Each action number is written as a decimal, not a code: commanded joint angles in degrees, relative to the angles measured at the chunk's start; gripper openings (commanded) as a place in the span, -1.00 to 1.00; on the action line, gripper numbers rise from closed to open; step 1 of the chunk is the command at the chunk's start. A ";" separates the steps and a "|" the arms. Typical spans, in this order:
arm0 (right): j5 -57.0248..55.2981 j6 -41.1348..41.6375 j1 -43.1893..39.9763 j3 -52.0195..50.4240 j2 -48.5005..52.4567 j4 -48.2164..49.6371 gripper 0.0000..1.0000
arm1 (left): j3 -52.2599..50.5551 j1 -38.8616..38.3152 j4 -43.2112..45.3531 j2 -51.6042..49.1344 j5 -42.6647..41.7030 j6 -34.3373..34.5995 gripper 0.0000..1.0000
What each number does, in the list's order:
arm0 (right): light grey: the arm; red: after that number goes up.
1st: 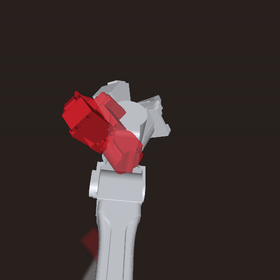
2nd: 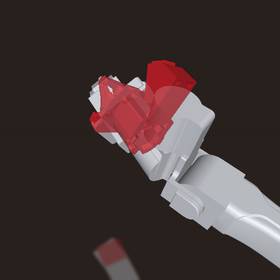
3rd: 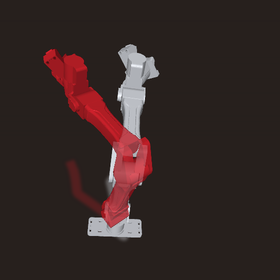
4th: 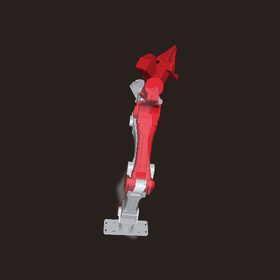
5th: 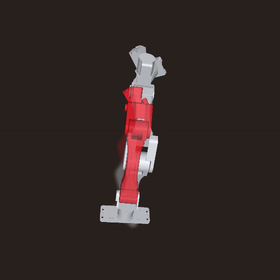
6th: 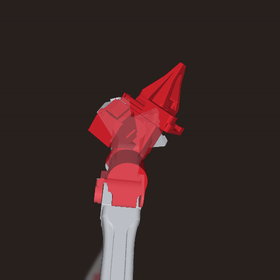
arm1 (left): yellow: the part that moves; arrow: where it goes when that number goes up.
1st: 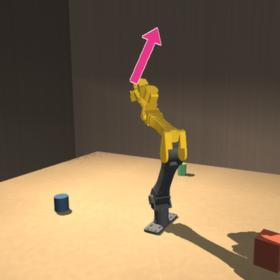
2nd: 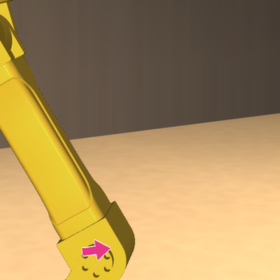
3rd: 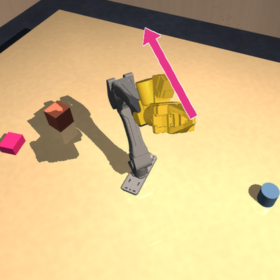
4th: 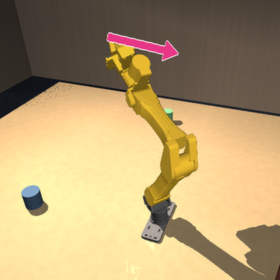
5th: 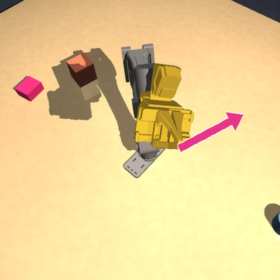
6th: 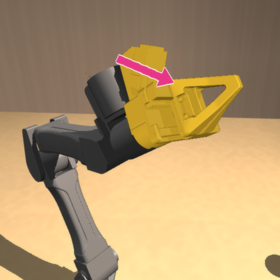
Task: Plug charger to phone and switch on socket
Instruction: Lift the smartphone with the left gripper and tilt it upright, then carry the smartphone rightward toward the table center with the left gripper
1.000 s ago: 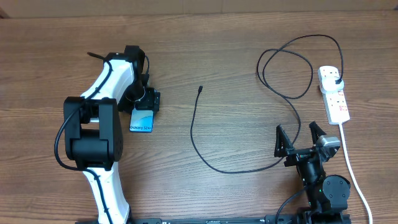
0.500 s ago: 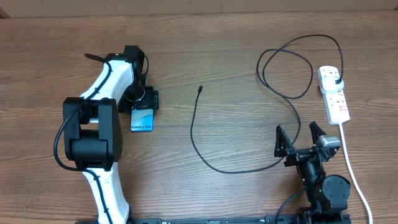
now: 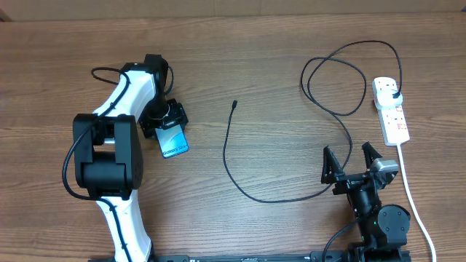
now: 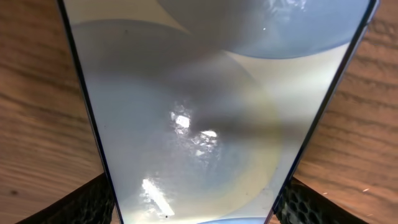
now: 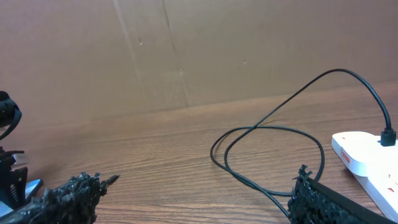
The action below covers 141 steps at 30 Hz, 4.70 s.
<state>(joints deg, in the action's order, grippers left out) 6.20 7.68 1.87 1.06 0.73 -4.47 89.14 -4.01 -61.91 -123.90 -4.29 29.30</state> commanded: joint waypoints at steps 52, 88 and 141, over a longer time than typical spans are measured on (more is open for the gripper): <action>0.35 -0.09 -0.39 -0.61 -0.57 0.26 0.99 | 28.87 -0.20 -25.86 -3.26 -25.03 2.16 0.29; 0.35 -0.09 -0.39 -0.61 -0.57 0.26 1.00 | 28.85 -0.15 -34.95 -3.28 -54.86 10.86 -0.04; 0.35 -0.09 -0.39 -0.61 -0.57 0.26 0.99 | 28.85 -0.09 -34.93 -3.28 -72.26 23.69 0.00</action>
<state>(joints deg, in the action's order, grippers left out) 6.20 7.66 1.85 1.06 0.73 -4.47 116.53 -4.05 -96.47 -127.33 -73.54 52.38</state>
